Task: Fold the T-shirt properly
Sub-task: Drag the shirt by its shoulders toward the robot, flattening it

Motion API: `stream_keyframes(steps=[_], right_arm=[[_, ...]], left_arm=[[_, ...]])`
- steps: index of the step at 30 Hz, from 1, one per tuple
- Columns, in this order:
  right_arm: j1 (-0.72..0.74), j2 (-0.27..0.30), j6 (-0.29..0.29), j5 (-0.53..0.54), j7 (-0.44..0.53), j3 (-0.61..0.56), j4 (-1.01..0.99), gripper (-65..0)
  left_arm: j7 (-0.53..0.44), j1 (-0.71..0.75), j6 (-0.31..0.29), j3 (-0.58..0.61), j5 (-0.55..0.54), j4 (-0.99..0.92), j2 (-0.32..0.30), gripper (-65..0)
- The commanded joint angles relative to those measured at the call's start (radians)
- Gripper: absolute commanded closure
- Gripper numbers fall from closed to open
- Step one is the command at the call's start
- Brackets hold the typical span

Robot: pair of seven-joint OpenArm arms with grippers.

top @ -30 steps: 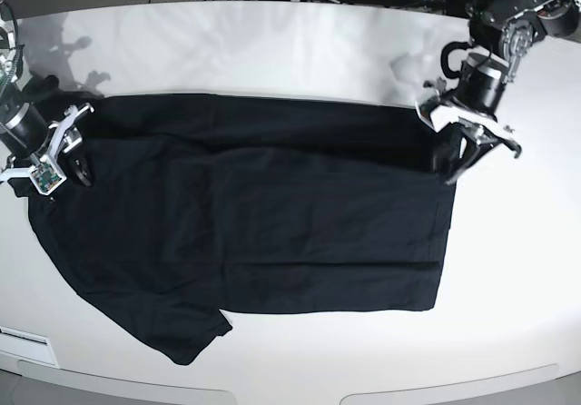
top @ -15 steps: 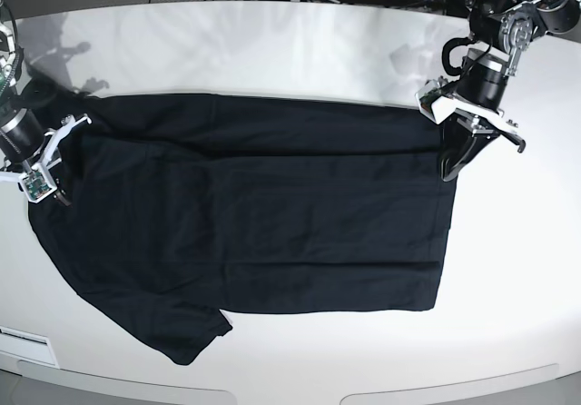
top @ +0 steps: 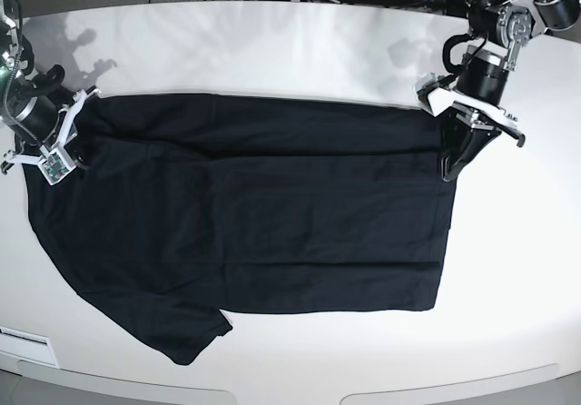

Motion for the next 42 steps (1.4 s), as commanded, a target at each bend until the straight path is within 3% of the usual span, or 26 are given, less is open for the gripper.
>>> stream_keyframes(steps=[1, 4, 8, 11, 14, 20, 25, 30, 42], right_arm=[[0.01, 0.016, -0.019, 0.008, 0.005, 0.012, 0.011, 0.0], [0.011, 0.012, -0.037, 0.0, -0.059, 0.012, 0.01, 0.0], [0.013, 0.012, -0.042, -0.004, -0.114, 0.012, -0.003, 0.0], [0.016, 0.012, -0.029, 0.008, -0.117, 0.012, -0.058, 0.0], [0.045, 0.012, 0.013, 0.097, -0.159, 0.012, -0.146, 0.0], [0.126, 0.011, 0.106, 0.265, -0.291, 0.011, -0.291, 0.0], [0.12, -0.034, 0.173, 0.253, -0.403, -0.002, -0.326, 0.0], [0.062, -0.035, 0.189, 0.252, -0.385, -0.001, -0.326, 0.0], [-0.147, -0.03, 0.174, 0.147, -0.385, 0.02, -0.266, 0.0]], left_arm=[[-0.018, -0.031, 0.004, -0.009, -0.023, 0.012, -0.006, 0.0], [-0.02, -0.088, -0.111, -0.014, -0.141, 0.01, 0.011, 0.0], [-0.059, -0.185, -0.32, -0.051, -0.332, -0.004, 0.039, 0.0], [-0.066, -0.248, -0.496, -0.07, -0.49, -0.06, 0.067, 0.0], [-0.055, -0.299, -0.616, -0.07, -0.587, -0.156, 0.104, 0.0], [0.143, -0.359, -0.798, -0.07, -0.757, -0.281, 0.2, 0.0], [0.246, -0.336, -0.866, -0.07, -0.81, -0.313, 0.215, 0.0], [0.33, -0.292, -0.897, -0.07, -0.811, -0.282, 0.198, 0.0], [0.333, -0.101, -0.896, -0.07, -0.801, -0.098, 0.018, 0.0]])
